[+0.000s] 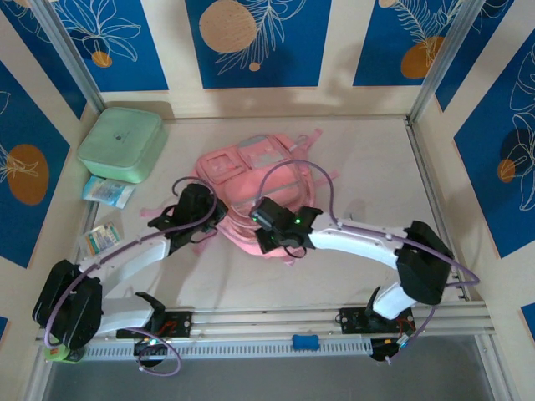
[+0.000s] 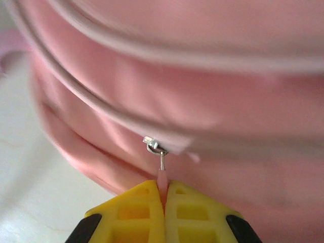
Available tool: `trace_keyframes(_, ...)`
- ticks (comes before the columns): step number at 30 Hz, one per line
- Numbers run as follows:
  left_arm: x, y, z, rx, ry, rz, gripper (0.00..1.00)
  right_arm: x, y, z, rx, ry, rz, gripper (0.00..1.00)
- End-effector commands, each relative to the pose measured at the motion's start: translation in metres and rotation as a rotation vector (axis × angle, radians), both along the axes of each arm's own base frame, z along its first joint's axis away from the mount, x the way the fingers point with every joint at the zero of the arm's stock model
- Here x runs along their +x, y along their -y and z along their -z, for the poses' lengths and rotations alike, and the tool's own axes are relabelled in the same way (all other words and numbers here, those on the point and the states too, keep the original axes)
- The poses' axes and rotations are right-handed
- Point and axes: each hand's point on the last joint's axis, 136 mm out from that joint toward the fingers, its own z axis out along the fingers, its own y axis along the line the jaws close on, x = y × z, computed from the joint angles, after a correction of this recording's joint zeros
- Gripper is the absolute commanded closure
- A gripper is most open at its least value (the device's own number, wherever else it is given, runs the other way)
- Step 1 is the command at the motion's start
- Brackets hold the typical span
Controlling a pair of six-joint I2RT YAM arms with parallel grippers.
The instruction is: Pack books, pencil case, and school supplies into a backpack
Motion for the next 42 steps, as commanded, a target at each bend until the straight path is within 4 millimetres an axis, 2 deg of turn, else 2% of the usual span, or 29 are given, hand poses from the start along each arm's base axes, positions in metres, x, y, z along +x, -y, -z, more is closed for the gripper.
trace_keyframes(1, 0.022, -0.027, -0.024, 0.076, 0.055, -0.005, 1.0, -0.013, 0.069, 0.015, -0.256, -0.008, 0.062, 1.0)
trace_keyframes(3, 0.034, -0.026, -0.029, 0.084, 0.064, 0.039, 1.0, -0.01, 0.076, 0.005, -0.298, 0.025, 0.081, 1.0)
trace_keyframes(4, 0.04, -0.024, -0.029, 0.071, 0.056, 0.058, 1.0, -0.009, 0.071, -0.001, -0.295, 0.042, 0.072, 1.0)
trace_keyframes(6, 0.058, -0.012, -0.035, 0.028, 0.082, 0.104, 1.0, -0.011, 0.035, -0.015, -0.203, 0.055, -0.004, 1.0)
trace_keyframes(9, 0.081, 0.002, -0.042, -0.008, 0.111, 0.162, 1.0, -0.019, -0.025, -0.031, 0.034, -0.019, -0.075, 1.0)
trace_keyframes(11, 0.089, -0.001, -0.04, 0.022, 0.104, 0.179, 0.99, -0.014, -0.046, -0.04, 0.095, -0.016, -0.07, 1.0)
trace_keyframes(12, 0.091, -0.004, -0.038, 0.031, 0.093, 0.184, 0.91, -0.009, -0.051, -0.042, 0.097, 0.002, -0.065, 1.0)
trace_keyframes(13, 0.089, -0.005, -0.037, 0.029, 0.079, 0.199, 0.82, -0.003, -0.054, -0.043, 0.092, 0.025, -0.053, 1.0)
trace_keyframes(15, 0.078, -0.009, -0.036, 0.033, 0.067, 0.2, 0.71, 0.004, -0.056, -0.04, 0.091, 0.024, -0.038, 1.0)
trace_keyframes(17, 0.06, -0.008, -0.035, -0.009, 0.062, 0.169, 0.59, 0.008, -0.056, -0.036, 0.104, 0.016, -0.021, 1.0)
trace_keyframes(19, 0.039, -0.003, -0.033, -0.046, 0.057, 0.15, 0.52, 0.008, -0.055, -0.031, 0.109, 0.002, -0.018, 1.0)
trace_keyframes(21, 0.02, 0.009, -0.033, -0.07, 0.064, 0.137, 0.49, 0.008, -0.052, -0.028, 0.094, 0.001, -0.013, 1.0)
trace_keyframes(22, 0.01, 0.016, -0.03, -0.084, 0.052, 0.13, 0.48, 0.008, -0.05, -0.027, 0.086, 0.004, -0.008, 1.0)
trace_keyframes(25, -0.014, 0.019, -0.013, -0.128, -0.003, 0.018, 0.47, 0.005, -0.045, -0.024, 0.074, 0.005, 0.007, 1.0)
trace_keyframes(29, -0.029, 0.031, -0.001, -0.219, -0.005, -0.058, 0.47, 0.002, -0.043, -0.02, 0.074, -0.004, 0.009, 1.0)
trace_keyframes(32, -0.034, 0.03, 0.006, -0.193, -0.022, -0.112, 0.46, 0.002, -0.045, -0.018, 0.079, -0.001, 0.007, 1.0)
trace_keyframes(36, -0.027, 0.039, 0.009, -0.212, -0.02, -0.143, 0.46, 0.001, -0.05, -0.019, 0.085, 0.017, -0.01, 1.0)
trace_keyframes(39, -0.018, 0.053, 0.002, -0.234, -0.012, -0.133, 0.49, 0.001, -0.052, -0.018, 0.093, 0.021, -0.025, 1.0)
trace_keyframes(42, -0.017, 0.057, 0.005, -0.209, -0.026, -0.161, 0.58, 0.002, -0.053, -0.017, 0.089, 0.03, -0.026, 1.0)
